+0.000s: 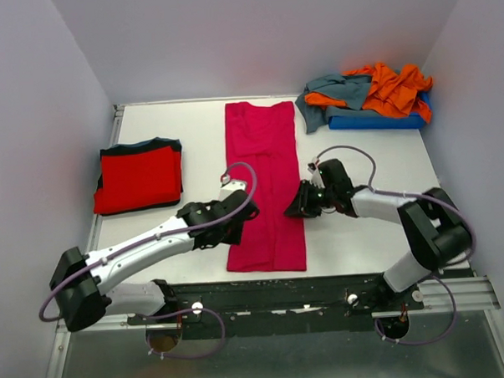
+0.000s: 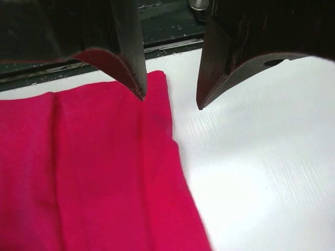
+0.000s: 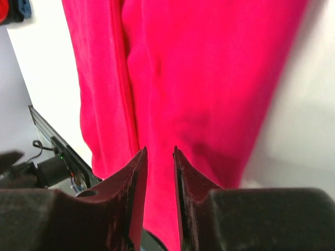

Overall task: Fold and stack the t-shirts
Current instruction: Grab the bottom of the folded rectangular tshirt with both arms

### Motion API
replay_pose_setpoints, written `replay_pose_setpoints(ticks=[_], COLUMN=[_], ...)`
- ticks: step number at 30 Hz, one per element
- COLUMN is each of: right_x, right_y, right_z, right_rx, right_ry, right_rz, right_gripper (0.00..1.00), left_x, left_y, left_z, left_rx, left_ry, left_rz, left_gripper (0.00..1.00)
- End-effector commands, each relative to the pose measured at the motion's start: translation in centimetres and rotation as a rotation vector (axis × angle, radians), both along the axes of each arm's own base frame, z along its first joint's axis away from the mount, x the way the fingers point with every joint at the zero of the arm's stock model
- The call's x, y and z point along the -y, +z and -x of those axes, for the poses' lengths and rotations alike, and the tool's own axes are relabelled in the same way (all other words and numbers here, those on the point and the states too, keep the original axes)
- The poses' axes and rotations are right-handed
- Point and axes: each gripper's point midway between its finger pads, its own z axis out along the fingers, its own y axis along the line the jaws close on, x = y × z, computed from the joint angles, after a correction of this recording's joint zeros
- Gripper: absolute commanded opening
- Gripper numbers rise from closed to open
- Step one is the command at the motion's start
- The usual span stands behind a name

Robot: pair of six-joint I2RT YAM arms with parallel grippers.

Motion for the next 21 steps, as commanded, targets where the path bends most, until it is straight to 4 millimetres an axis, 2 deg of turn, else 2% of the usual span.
replay_pose_setpoints(ticks=[1,4,6,11,13,16,21], right_x=[2.8,4.6,5.6,7.8,8.0,7.4,5.4], right_y=[-0.4,-0.9,-1.3,-2.0,-2.0,-2.1,-2.3], right_z=[4.0,7.4,9.4,13.0,14.0,15.2,16.9], right_rx=[-0.033,-0.079,-0.108,-0.157,-0.159,-0.169,-0.188], right_ry=[-0.045,-0.057,-0.063,-0.067,-0.056,-0.01,0.077], right_rz=[0.052,0.113,0.153,0.235,0.231,0.196,0.162], right_gripper=[0.36,0.37,0.39,0.47,0.52,0.52,0.51], left_x=[-1.0,-2.0,-1.8,-1.0,-1.2,-1.2,-1.1], left_y=[-1.9,-3.8,-4.9,-6.0,-6.3,-6.6,-7.1], left_z=[1.1,1.8,2.5,3.4,3.6,3.8,3.8], left_rx=[-0.11,-0.161,-0.197,-0.238,-0.246,-0.256,-0.269], left_ry=[0.125,0.188,0.209,0.256,0.262,0.263,0.265], left_rz=[0.161,0.157,0.197,0.332,0.343,0.345,0.361], left_gripper=[0.54,0.53,0.53,0.54,0.54,0.53,0.48])
